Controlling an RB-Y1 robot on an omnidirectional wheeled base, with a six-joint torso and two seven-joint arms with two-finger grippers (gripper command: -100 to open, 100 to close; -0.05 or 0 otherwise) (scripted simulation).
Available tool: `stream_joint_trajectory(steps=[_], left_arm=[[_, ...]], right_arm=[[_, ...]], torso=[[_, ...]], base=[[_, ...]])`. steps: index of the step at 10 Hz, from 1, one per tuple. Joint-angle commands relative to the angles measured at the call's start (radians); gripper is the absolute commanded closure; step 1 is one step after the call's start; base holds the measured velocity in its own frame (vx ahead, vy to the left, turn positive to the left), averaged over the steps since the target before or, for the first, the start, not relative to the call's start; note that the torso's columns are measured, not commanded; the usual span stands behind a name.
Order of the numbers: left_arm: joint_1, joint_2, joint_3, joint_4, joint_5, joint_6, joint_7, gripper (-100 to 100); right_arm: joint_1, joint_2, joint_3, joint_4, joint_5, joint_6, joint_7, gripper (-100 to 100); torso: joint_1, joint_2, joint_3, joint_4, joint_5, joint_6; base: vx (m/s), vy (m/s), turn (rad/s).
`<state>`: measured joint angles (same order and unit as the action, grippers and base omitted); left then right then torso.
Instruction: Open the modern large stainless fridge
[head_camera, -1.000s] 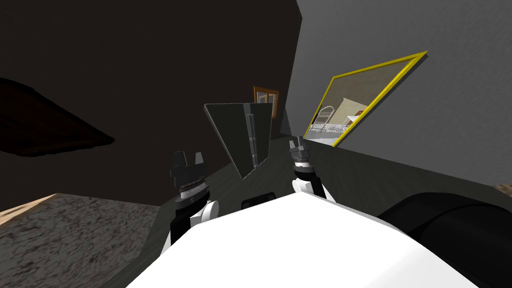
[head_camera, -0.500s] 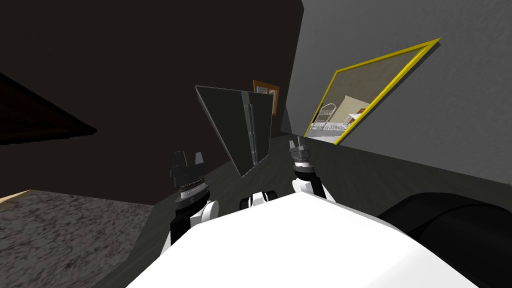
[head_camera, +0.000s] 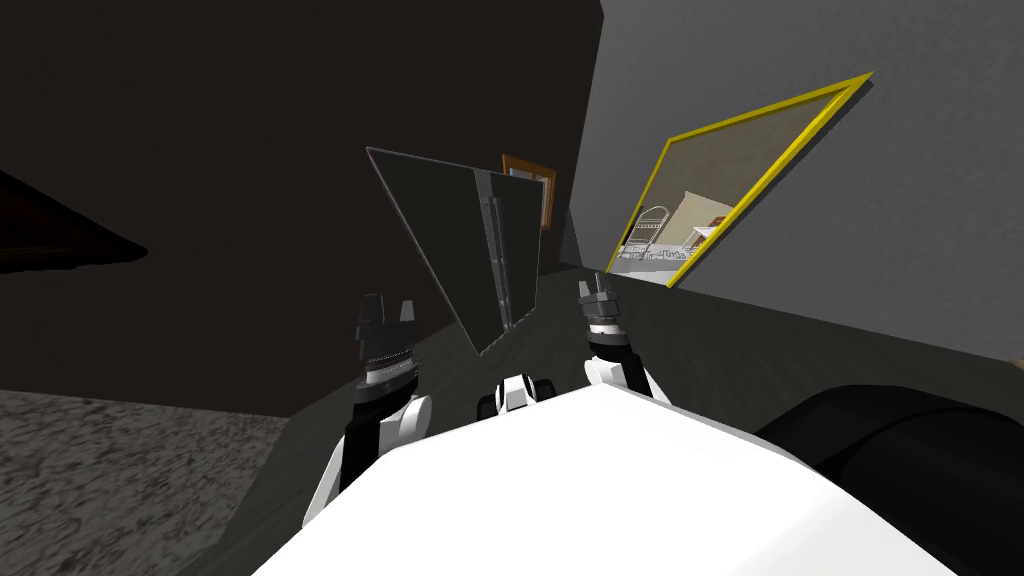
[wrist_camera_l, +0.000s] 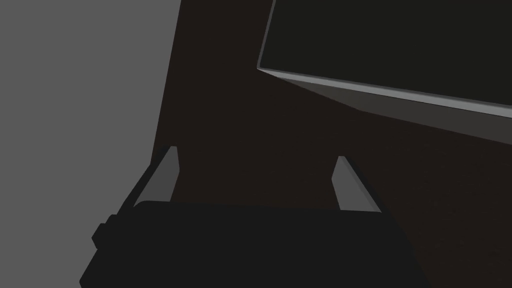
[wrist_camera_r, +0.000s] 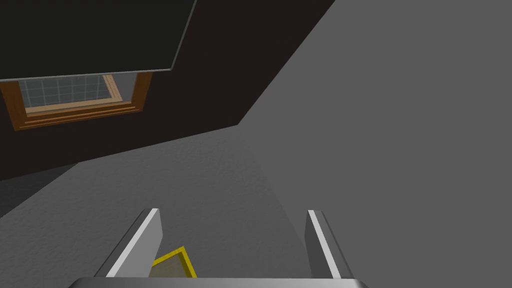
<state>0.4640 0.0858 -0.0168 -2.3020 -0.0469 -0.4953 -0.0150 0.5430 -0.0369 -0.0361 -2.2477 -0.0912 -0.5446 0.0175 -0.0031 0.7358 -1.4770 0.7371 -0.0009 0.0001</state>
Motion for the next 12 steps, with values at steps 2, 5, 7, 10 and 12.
stream_joint_trajectory(steps=[2, 5, 7, 10, 12], left_arm=[[-0.119, 0.069, 0.067, 0.067, -0.041, 0.117, 0.041, -100], [-0.165, 0.085, 0.091, 0.086, -0.056, 0.167, 0.055, -100], [-0.211, 0.099, 0.115, 0.106, -0.071, 0.215, 0.069, -100], [-0.302, 0.124, 0.168, 0.151, -0.105, 0.301, 0.101, -100], [-0.356, 0.136, 0.196, 0.174, -0.122, 0.359, 0.118, -100]], right_arm=[[0.000, 0.000, 0.000, 0.000, 0.000, 0.000, 0.000, 0], [0.000, 0.000, 0.000, 0.000, 0.000, 0.000, 0.000, 0], [0.000, 0.000, 0.000, 0.000, 0.000, 0.000, 0.000, 0], [0.000, 0.000, 0.000, 0.000, 0.000, 0.000, 0.000, 0], [0.000, 0.000, 0.000, 0.000, 0.000, 0.000, 0.000, 0]], torso=[[0.002, 0.001, 0.000, 0.001, 0.001, 0.000], [0.005, 0.003, 0.002, 0.001, 0.001, 0.000], [0.004, 0.002, 0.001, 0.001, 0.001, 0.000], [0.002, 0.002, 0.001, 0.001, 0.001, 0.000], [0.004, 0.002, 0.001, 0.001, 0.001, 0.000]], base=[[0.073, -0.132, -0.069], [0.049, -0.088, -0.033], [0.045, -0.073, -0.044], [0.061, -0.103, -0.051], [0.054, -0.097, -0.043]])
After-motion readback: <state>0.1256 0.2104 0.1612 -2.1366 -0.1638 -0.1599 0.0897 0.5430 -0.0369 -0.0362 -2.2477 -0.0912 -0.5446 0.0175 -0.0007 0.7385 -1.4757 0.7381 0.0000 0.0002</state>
